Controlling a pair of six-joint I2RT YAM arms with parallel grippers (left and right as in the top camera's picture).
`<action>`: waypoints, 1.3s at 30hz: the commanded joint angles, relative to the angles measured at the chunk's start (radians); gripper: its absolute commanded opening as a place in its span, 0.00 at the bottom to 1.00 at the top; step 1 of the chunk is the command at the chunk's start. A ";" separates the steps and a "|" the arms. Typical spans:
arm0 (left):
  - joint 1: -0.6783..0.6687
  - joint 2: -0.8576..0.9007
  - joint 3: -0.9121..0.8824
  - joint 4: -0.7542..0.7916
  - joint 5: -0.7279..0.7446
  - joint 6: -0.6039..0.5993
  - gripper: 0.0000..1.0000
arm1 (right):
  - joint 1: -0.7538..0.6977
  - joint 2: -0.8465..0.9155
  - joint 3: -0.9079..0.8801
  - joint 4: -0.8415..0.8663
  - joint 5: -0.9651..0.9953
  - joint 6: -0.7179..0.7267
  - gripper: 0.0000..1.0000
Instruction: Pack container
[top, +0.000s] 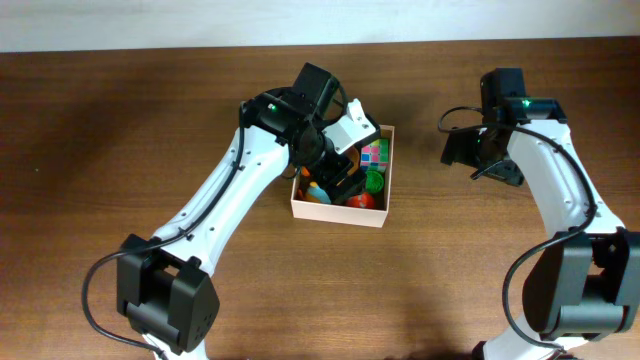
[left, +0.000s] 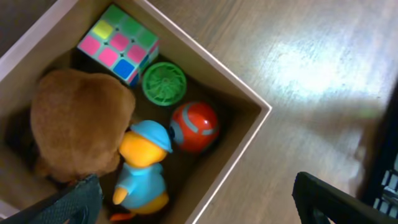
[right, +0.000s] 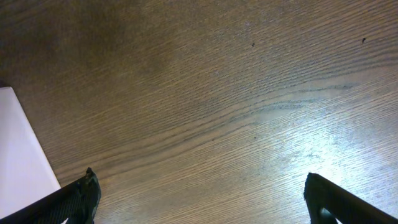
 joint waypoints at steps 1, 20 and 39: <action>0.010 -0.017 0.002 0.018 -0.089 -0.037 0.99 | -0.004 0.000 -0.005 0.000 0.001 0.009 0.99; 0.436 -0.067 0.108 0.010 -0.497 -0.415 0.99 | -0.004 0.000 -0.005 0.000 0.001 0.009 0.99; 0.555 -0.067 0.108 -0.026 -0.470 -0.415 0.99 | -0.004 0.000 -0.005 0.000 0.001 0.009 0.99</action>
